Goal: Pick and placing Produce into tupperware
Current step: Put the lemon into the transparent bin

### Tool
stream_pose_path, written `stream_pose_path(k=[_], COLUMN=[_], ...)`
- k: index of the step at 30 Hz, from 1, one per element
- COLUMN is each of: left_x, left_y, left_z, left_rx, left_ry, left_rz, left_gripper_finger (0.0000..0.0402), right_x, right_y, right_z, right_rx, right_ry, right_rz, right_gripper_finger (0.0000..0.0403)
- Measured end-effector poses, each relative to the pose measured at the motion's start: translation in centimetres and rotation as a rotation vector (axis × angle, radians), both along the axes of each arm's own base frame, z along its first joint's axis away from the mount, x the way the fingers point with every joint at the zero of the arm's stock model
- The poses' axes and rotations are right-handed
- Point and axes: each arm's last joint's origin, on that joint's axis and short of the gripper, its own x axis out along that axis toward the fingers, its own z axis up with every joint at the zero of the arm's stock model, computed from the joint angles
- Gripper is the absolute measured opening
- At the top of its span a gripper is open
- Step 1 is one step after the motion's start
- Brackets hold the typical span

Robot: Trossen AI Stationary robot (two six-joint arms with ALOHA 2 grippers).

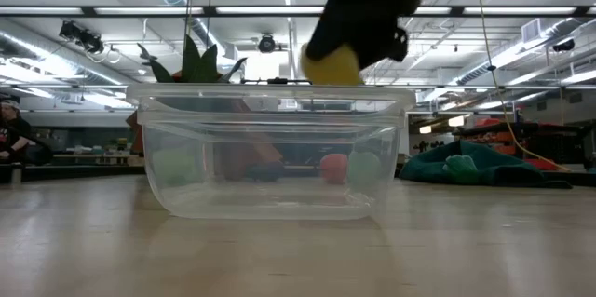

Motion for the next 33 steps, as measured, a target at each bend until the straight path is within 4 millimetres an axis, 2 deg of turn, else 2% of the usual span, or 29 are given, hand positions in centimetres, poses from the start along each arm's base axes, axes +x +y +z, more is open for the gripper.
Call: stream_pose_path(k=[5,11,15,22,26,33], left_x=[-1.6,-2.8,-3.1,-3.4,-3.4,-3.5], left_y=[0.0,0.3,0.4,0.6,0.7,0.7], left_z=[0.6,1.1,1.4,1.5,1.5,1.4], left_rx=[0.034,0.055,0.053,0.068,0.071,0.066], left_ry=[0.004,0.000,-0.007,-0.016,-0.009,-0.004], left_rz=[0.023,0.028,0.029,0.039,0.038,0.054], left_gripper_finger=[0.0017,0.0025,0.0029,0.0020,0.0017,0.0026], right_x=[1.0,1.7,2.0,2.9,3.8,5.2], right_y=[-1.7,-2.4,-2.5,-2.3,-2.0,-1.8], right_z=[-1.1,-1.4,-1.6,-3.3,-3.1,-2.8], right_rx=[0.027,0.029,0.039,0.072,0.064,-0.015], right_ry=[0.029,0.006,-0.002,0.036,0.033,0.152], right_rz=[-0.022,-0.003,0.018,0.051,0.092,0.188], right_gripper_finger=[0.0155,0.0154,0.0153,0.0154,0.0154,0.0154])
